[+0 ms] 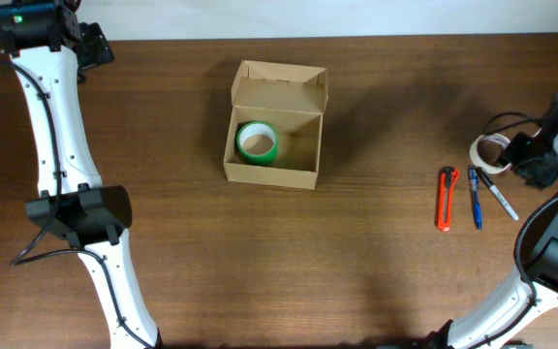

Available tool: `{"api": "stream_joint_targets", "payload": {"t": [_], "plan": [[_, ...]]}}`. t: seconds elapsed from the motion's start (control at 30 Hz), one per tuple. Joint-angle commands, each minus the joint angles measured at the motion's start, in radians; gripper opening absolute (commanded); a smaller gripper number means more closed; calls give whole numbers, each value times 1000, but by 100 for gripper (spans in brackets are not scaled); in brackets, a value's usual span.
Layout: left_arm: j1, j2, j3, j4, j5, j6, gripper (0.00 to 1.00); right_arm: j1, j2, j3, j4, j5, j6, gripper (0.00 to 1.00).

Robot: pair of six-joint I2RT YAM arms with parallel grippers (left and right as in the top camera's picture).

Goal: Pack container
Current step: 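Move the right gripper to the white masking tape roll, then grasp the white masking tape with the right gripper and lift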

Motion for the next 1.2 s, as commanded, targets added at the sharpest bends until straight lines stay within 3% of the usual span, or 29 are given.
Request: {"api": "stream_joint_targets", "payload": {"t": [0.0, 0.6, 0.77, 0.83, 0.9, 0.97, 1.1, 1.17], "plan": [[6, 14, 5, -1, 7, -10, 100, 5, 2, -50, 43, -37, 10, 57], [6, 14, 5, -1, 7, -10, 100, 5, 53, -66, 160, -117, 44, 57], [6, 14, 5, -1, 7, -10, 100, 5, 73, -66, 186, -84, 112, 57], [6, 14, 5, -1, 7, -10, 100, 5, 82, -66, 189, -84, 132, 50], [6, 14, 5, -1, 7, -10, 100, 5, 93, -66, 190, -85, 148, 28], [6, 14, 5, -1, 7, -10, 100, 5, 98, -66, 189, -84, 163, 17], [6, 14, 5, -1, 7, -10, 100, 5, 99, -66, 189, -84, 174, 4], [6, 14, 5, -1, 7, -10, 100, 5, 98, -65, 187, -84, 173, 4]]}}
